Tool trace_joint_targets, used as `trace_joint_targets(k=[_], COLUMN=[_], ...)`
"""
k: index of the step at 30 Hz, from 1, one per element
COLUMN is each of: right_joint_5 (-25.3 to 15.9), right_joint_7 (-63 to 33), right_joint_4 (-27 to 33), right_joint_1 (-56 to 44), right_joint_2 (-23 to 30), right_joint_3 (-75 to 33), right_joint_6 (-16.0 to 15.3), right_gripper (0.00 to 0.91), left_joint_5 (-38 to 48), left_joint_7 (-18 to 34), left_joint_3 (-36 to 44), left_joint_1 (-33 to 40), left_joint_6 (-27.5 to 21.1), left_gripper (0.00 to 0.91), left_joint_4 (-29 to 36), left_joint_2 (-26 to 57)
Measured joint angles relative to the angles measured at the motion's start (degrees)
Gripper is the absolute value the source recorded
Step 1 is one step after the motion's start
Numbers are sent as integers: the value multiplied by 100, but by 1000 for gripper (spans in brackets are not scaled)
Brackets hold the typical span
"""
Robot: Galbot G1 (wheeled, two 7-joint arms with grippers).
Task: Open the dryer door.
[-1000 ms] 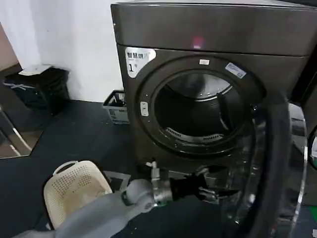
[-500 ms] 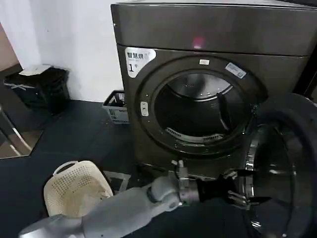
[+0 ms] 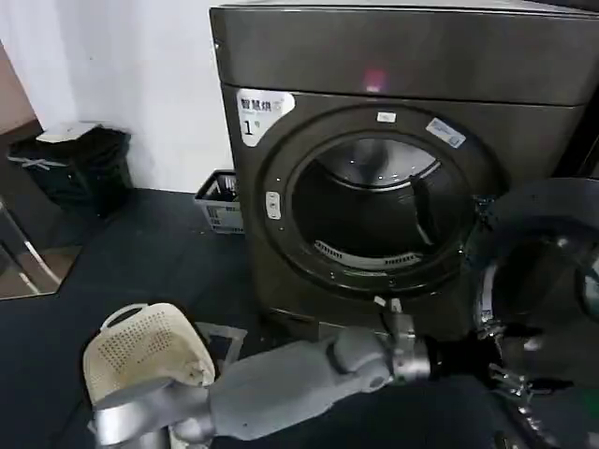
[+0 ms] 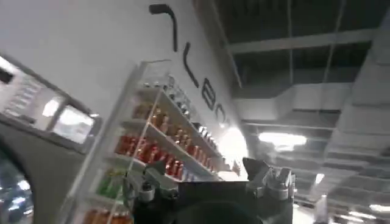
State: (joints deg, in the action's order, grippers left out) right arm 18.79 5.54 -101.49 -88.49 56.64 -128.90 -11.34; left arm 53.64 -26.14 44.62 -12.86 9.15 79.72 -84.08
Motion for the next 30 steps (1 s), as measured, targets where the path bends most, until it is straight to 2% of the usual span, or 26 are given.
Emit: trace_joint_targets(k=[12, 19, 30], right_joint_5=[-38, -87, -141], right_joint_7=[80, 157, 221], right_joint_4=[169, 182, 159], right_joint_1=[-48, -32, -25], right_joint_2=[1, 17, 46], right_joint_3=[-263, -245, -178], right_joint_6=[-42, 1, 82], right_gripper=[907, 907, 907], left_joint_5=[-46, -231, -316], left_joint_7=[124, 214, 231], left_joint_3=[8, -87, -172], left_joint_1=[137, 221, 229], left_joint_6=[55, 204, 350], left_gripper=[907, 907, 907], left_joint_4=[-659, -900, -779], left_joint_2=[-712, -812, -811])
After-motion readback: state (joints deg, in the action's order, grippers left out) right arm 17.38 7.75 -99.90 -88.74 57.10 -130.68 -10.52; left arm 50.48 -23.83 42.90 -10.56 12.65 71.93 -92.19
